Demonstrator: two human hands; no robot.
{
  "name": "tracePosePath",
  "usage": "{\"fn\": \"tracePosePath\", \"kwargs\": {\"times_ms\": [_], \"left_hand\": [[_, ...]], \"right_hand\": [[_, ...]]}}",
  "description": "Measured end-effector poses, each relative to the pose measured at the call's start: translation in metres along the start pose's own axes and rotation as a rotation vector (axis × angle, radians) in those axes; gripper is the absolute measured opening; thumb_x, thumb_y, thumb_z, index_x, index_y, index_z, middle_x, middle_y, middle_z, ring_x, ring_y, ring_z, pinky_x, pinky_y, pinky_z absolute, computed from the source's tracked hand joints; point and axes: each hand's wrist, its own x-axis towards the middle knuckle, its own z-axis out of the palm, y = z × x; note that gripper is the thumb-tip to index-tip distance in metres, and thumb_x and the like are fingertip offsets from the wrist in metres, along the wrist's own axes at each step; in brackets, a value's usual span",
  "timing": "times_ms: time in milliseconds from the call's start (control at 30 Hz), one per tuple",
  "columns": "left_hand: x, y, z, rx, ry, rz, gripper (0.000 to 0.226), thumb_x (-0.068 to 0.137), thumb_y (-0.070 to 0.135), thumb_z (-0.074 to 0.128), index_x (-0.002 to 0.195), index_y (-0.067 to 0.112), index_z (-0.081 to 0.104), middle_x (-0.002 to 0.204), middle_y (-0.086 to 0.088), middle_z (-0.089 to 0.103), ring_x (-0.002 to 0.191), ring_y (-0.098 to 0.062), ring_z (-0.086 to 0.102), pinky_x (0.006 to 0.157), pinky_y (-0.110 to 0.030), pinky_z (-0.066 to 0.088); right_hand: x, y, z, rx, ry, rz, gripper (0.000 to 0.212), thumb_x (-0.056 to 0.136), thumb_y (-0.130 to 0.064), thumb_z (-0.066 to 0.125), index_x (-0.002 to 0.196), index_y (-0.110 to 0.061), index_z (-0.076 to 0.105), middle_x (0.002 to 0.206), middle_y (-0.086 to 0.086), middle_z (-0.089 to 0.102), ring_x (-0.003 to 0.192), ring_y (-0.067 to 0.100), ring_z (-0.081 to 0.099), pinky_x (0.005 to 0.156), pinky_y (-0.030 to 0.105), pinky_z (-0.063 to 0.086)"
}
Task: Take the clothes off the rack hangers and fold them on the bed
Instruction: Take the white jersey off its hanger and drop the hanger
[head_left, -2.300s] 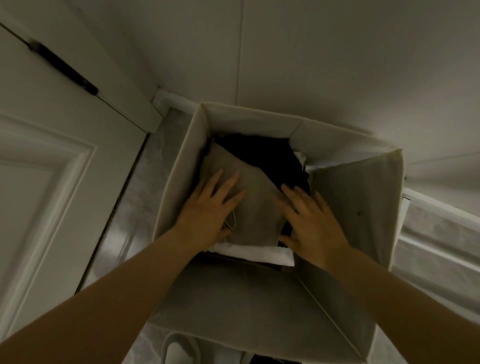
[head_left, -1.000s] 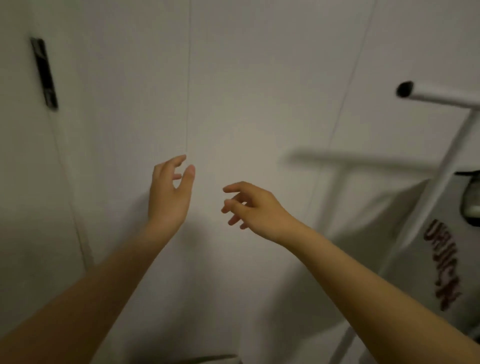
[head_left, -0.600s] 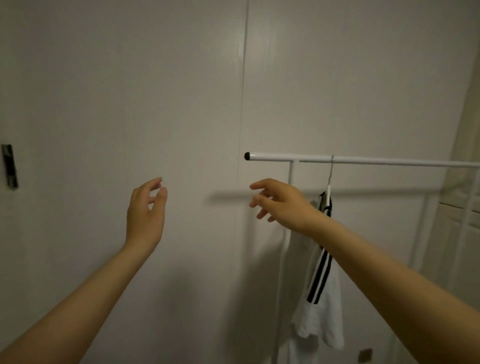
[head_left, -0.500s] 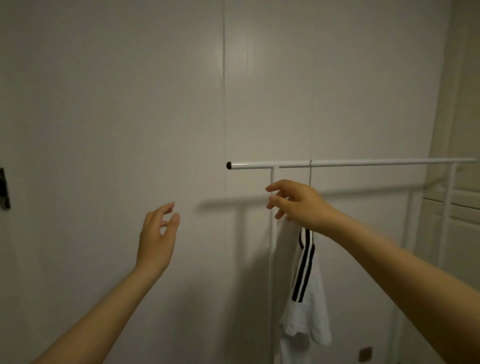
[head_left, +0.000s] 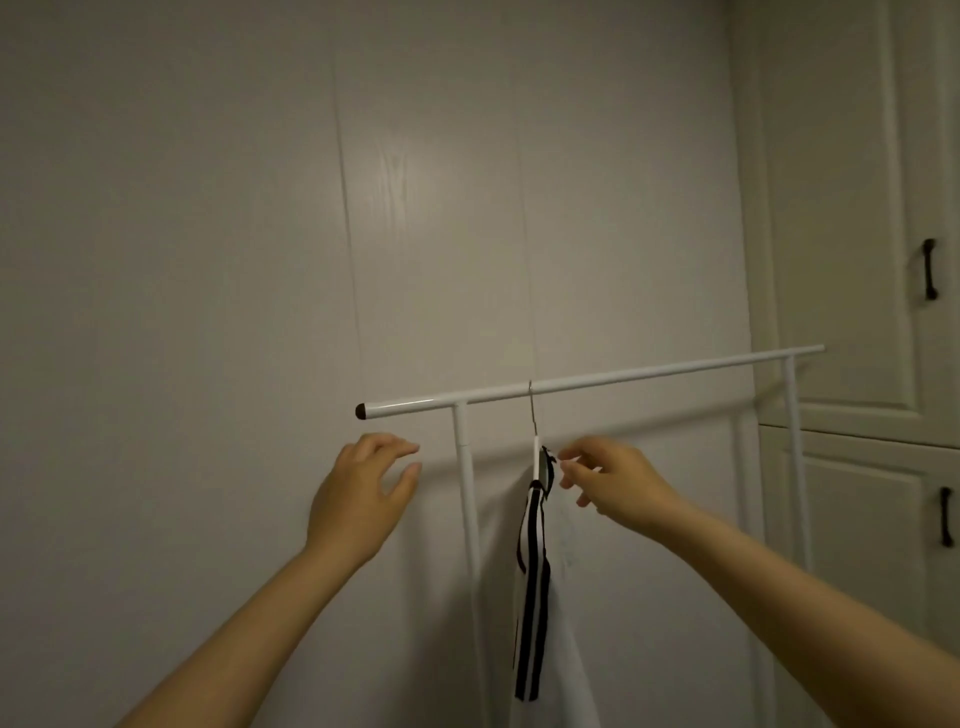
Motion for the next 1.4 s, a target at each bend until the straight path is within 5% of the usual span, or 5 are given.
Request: {"fn": "tracePosePath", "kwargs": {"times_ms": [233, 433, 633, 1000, 1400], "left_hand": [[0.083, -0.019, 0.057, 0.171, -0.008, 0.232, 0.039, 0.086, 0.043, 0.061, 0.120, 0.023, 0.063, 0.125, 0.006, 0.056, 0.115, -0.017, 0.051, 0.090, -0.034, 0.042], [0.146, -0.025, 0.113, 0.377, -0.095, 0.285, 0.068, 0.089, 0.057, 0.044, 0.144, 0.020, 0.032, 0.149, -0.004, 0.032, 0.136, -0.022, 0.028, 0.114, -0.037, 0.016], [0.155, -0.044, 0.164, 0.553, -0.019, 0.256, 0.064, 0.090, 0.060, 0.036, 0.136, 0.015, 0.040, 0.117, -0.007, 0.053, 0.102, -0.025, 0.049, 0.090, -0.037, 0.034], [0.157, -0.051, 0.177, 0.519, 0.157, 0.297, 0.057, 0.082, 0.059, 0.051, 0.112, 0.012, 0.061, 0.090, -0.008, 0.057, 0.078, -0.027, 0.050, 0.076, -0.038, 0.038], [0.159, -0.047, 0.160, 0.516, -0.057, 0.269, 0.080, 0.084, 0.064, 0.044, 0.143, 0.010, 0.035, 0.133, -0.009, 0.051, 0.117, -0.029, 0.048, 0.107, -0.044, 0.027]], "right_hand": [[0.066, 0.018, 0.061, -0.106, 0.075, 0.145, 0.030, 0.094, -0.032, 0.048, 0.119, -0.017, 0.054, 0.099, 0.000, 0.058, 0.087, 0.017, 0.057, 0.080, 0.033, 0.048], [0.102, 0.049, 0.102, -0.109, 0.052, 0.375, 0.061, 0.086, -0.039, 0.063, 0.133, -0.010, 0.037, 0.130, 0.010, 0.046, 0.109, 0.023, 0.053, 0.082, 0.029, 0.044], [0.132, 0.074, 0.115, -0.119, -0.142, 0.567, 0.022, 0.093, -0.026, 0.051, 0.101, -0.006, 0.054, 0.100, 0.011, 0.061, 0.083, 0.022, 0.061, 0.077, 0.034, 0.057], [0.136, 0.089, 0.101, 0.003, 0.083, 0.542, 0.018, 0.095, -0.016, 0.043, 0.083, -0.005, 0.051, 0.070, 0.007, 0.047, 0.057, 0.017, 0.043, 0.049, 0.024, 0.035], [0.091, 0.058, 0.003, -0.052, 0.181, 0.313, 0.016, 0.092, -0.016, 0.047, 0.080, -0.007, 0.051, 0.069, 0.006, 0.048, 0.056, 0.015, 0.042, 0.048, 0.024, 0.033]]}}
